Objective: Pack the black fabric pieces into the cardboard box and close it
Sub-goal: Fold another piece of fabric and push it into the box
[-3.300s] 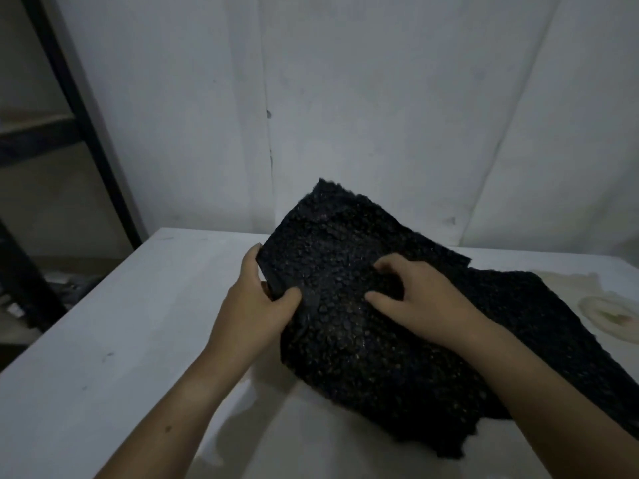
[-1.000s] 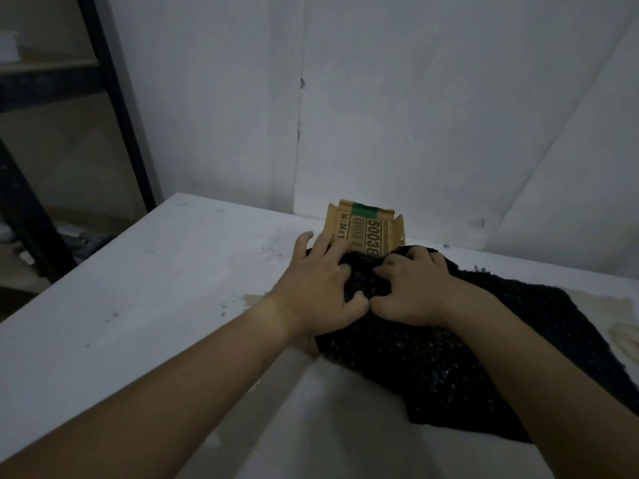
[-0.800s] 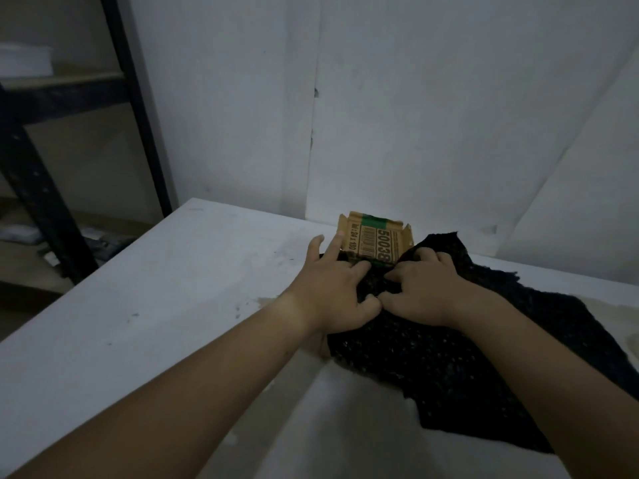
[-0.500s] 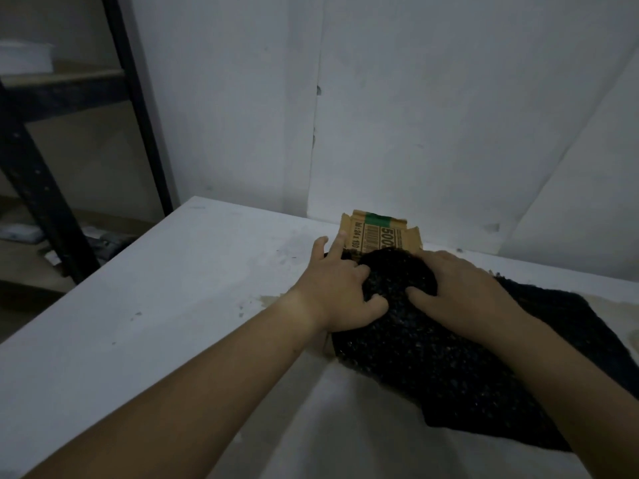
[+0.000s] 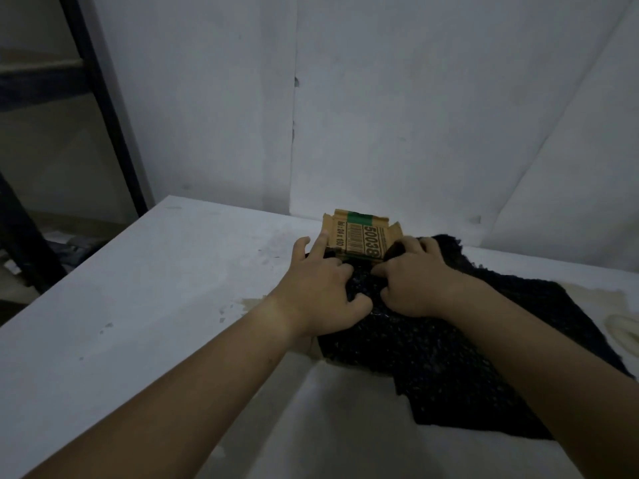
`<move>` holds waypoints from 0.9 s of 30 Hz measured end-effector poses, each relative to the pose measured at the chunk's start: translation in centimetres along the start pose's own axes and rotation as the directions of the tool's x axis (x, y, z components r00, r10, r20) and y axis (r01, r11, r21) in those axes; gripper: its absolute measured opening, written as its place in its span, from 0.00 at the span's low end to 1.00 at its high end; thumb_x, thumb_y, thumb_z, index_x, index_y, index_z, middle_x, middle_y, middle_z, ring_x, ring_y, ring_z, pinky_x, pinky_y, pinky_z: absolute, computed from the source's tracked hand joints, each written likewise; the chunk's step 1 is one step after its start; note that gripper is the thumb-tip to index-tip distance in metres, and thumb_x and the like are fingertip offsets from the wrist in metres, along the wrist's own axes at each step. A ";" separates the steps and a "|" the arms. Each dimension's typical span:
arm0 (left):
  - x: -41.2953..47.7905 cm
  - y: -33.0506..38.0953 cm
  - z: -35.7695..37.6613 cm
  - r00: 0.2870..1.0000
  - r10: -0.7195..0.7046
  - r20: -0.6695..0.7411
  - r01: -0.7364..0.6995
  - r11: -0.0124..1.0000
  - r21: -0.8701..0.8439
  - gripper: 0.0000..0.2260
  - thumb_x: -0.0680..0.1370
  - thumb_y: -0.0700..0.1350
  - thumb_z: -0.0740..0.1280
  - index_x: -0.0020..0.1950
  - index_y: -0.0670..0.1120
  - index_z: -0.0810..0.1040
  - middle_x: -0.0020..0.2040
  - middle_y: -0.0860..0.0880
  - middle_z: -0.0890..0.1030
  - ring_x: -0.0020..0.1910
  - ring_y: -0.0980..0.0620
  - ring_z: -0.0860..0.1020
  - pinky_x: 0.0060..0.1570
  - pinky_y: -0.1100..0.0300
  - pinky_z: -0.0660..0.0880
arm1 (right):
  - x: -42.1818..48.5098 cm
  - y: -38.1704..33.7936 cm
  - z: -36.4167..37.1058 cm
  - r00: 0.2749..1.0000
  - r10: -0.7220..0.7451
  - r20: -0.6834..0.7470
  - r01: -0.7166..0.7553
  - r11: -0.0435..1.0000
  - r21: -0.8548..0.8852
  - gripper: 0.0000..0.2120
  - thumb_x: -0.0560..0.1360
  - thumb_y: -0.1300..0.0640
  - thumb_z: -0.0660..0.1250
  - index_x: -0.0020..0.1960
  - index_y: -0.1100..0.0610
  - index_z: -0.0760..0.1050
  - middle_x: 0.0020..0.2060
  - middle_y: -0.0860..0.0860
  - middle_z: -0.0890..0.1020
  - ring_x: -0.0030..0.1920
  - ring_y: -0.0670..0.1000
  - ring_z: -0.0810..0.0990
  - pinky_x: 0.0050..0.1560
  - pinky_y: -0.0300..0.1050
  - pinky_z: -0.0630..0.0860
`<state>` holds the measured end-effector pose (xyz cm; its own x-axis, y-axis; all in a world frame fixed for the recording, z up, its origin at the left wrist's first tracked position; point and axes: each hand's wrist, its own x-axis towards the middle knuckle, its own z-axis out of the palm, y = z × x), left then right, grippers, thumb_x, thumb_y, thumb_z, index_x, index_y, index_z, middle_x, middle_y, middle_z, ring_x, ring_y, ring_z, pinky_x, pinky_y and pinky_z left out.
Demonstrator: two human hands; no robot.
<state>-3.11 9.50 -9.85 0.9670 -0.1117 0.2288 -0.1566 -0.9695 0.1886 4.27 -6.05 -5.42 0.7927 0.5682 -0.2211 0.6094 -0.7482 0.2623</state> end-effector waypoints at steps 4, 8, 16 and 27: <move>-0.2 0.2 -0.2 1.000 -0.005 -0.004 0.005 1.000 0.012 0.31 0.70 0.65 0.45 0.54 0.47 0.77 0.52 0.49 0.81 0.78 0.44 0.53 0.73 0.43 0.43 | 0.1 0.8 -0.1 0.993 -0.073 0.089 0.060 0.988 0.145 0.26 0.78 0.47 0.57 0.76 0.43 0.61 0.76 0.53 0.63 0.78 0.56 0.45 0.74 0.57 0.44; -0.2 0.1 -0.2 1.000 -0.005 0.024 0.004 1.000 0.024 0.41 0.71 0.65 0.47 0.80 0.46 0.56 0.64 0.46 0.78 0.79 0.43 0.50 0.74 0.42 0.41 | -2.3 3.2 -0.5 0.934 -0.066 -0.352 0.223 0.877 0.425 0.23 0.72 0.50 0.65 0.67 0.43 0.73 0.60 0.47 0.79 0.64 0.53 0.73 0.65 0.53 0.70; -0.6 0.5 -0.1 0.992 0.044 -0.115 -0.034 0.996 0.085 0.32 0.71 0.63 0.46 0.60 0.46 0.78 0.64 0.49 0.70 0.73 0.46 0.59 0.72 0.44 0.46 | -3.2 3.8 0.7 0.908 -0.052 -0.416 0.110 0.987 0.118 0.21 0.75 0.46 0.61 0.65 0.50 0.77 0.56 0.49 0.80 0.57 0.54 0.74 0.58 0.50 0.71; -0.1 0.2 0.1 0.999 0.000 -0.055 0.001 1.000 0.014 0.29 0.71 0.63 0.48 0.50 0.46 0.81 0.54 0.52 0.79 0.78 0.47 0.53 0.73 0.43 0.39 | -1.5 0.5 0.6 0.990 -0.068 -0.120 0.057 0.994 -0.090 0.26 0.76 0.41 0.49 0.57 0.53 0.80 0.58 0.54 0.67 0.61 0.59 0.61 0.65 0.56 0.57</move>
<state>-3.27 9.29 -9.91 0.9546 -0.0999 0.2806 -0.1531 -0.9726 0.1749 3.34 -7.50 -5.57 0.7459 0.6545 -0.1235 0.6526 -0.6810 0.3324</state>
